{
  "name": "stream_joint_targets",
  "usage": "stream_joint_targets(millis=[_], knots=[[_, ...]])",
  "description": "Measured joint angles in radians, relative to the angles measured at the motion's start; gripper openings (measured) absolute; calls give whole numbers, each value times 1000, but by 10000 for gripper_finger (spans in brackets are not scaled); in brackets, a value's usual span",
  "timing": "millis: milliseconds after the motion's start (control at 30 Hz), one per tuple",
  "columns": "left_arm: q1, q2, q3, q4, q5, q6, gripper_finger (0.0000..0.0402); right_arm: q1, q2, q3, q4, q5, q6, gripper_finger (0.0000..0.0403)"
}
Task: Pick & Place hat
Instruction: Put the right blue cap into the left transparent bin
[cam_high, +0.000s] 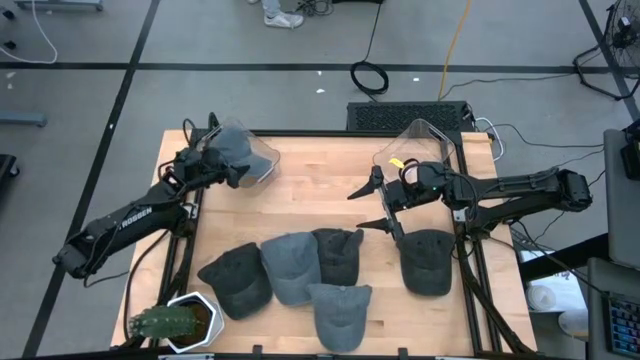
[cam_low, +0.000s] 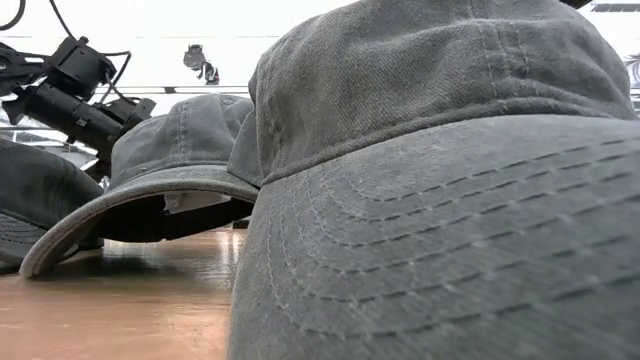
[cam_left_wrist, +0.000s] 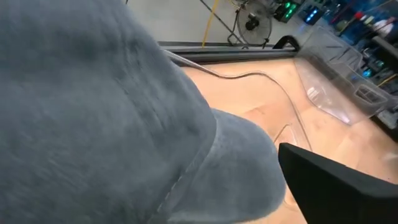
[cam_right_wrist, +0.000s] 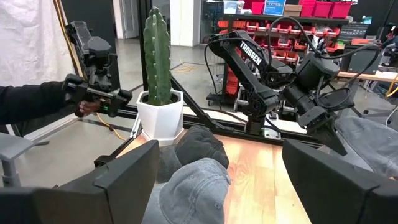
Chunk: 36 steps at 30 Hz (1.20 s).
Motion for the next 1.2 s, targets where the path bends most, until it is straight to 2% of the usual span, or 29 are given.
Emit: stream_joint_targets(millis=[267,367,533,667,833,1133,1200], knots=[[-3,1,37,-71,59,-29,349,-2,0,0,9,2,0,329],[-3,1,102,-188,26,19,349,-2,0,0,15,2,0,329],[-2,1,237,-474,-76,74,349,-2,0,0,18,3,0,329],[-2,1,319,-604,-124,81,349,-2,0,0,23,3,0,329],[-2,2,342,-618,-132,70,349,-2,0,0,23,3,0,329],[-2,23,288,-611,-132,15,349,-2,0,0,31,3,0,329],[-3,31,287,-610,-105,-16,349,-2,0,0,31,3,0,329]])
